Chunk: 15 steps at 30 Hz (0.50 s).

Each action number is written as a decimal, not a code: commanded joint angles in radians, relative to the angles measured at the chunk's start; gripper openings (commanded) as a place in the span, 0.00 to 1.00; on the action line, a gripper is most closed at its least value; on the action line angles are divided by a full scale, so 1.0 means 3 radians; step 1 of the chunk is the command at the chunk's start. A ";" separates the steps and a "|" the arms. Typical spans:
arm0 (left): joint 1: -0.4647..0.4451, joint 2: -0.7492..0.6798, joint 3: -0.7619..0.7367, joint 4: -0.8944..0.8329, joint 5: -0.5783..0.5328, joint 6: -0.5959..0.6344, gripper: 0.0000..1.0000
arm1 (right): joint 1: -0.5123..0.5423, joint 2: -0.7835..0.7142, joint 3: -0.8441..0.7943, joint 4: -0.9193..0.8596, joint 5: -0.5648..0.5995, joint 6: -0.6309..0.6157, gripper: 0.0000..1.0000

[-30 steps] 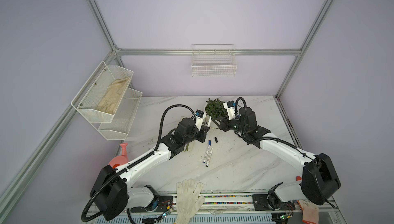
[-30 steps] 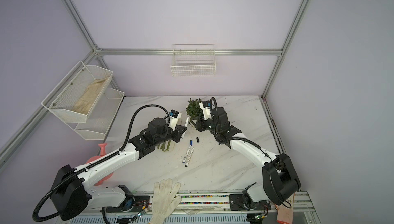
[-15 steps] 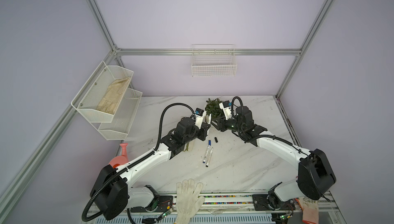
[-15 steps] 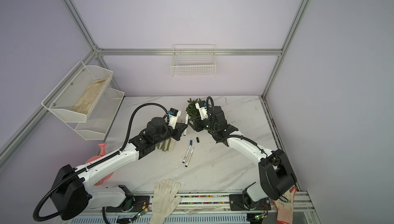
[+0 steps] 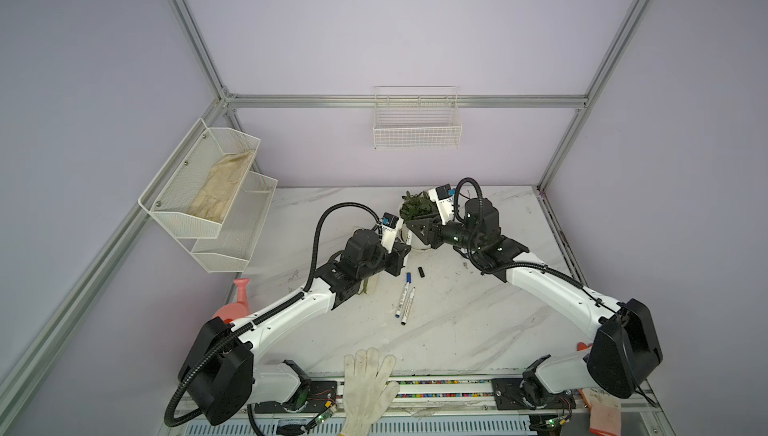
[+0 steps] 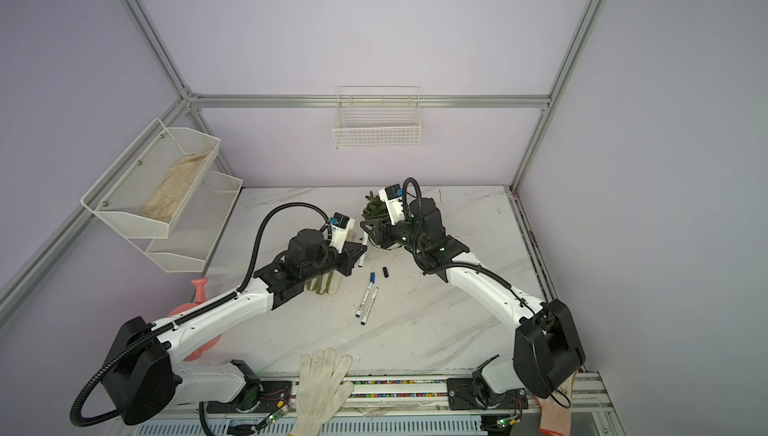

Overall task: Insert the pens into the pen caps
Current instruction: 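Hold the black-tipped marker upright with the left gripper while the right gripper approaches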

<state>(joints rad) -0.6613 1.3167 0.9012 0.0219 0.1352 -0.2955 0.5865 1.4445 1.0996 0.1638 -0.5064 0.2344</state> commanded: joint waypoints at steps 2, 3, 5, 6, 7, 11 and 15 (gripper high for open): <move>0.0021 -0.0067 -0.0140 0.0174 0.0045 0.0011 0.00 | 0.0024 0.0108 0.0017 -0.0054 -0.0035 -0.0032 0.39; 0.0021 -0.0073 -0.0144 0.0174 0.0044 0.0021 0.00 | 0.0024 0.0122 0.0011 -0.0064 -0.0006 -0.0030 0.39; 0.0021 -0.0081 -0.0155 0.0173 0.0035 0.0028 0.00 | 0.0024 0.0134 0.0001 -0.0081 -0.0002 -0.0034 0.39; 0.0021 -0.0087 -0.0160 0.0173 0.0030 0.0035 0.00 | 0.0024 0.0140 -0.0008 -0.0083 -0.0005 -0.0031 0.39; 0.0021 -0.0089 -0.0161 0.0177 0.0031 0.0034 0.00 | 0.0024 0.0150 -0.0026 -0.0074 -0.0028 -0.0018 0.38; 0.0021 -0.0078 -0.0170 0.0220 0.0023 0.0030 0.00 | 0.0024 0.0186 -0.0070 0.0000 -0.0156 0.0035 0.25; 0.0021 -0.0053 -0.0157 0.0269 0.0029 0.0020 0.00 | 0.0024 0.0211 -0.0139 0.0173 -0.0389 0.0144 0.07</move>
<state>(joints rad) -0.6613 1.3163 0.8845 0.0360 0.1345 -0.2947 0.5896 1.4940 1.0779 0.1707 -0.5632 0.2630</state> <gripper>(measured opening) 0.090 0.150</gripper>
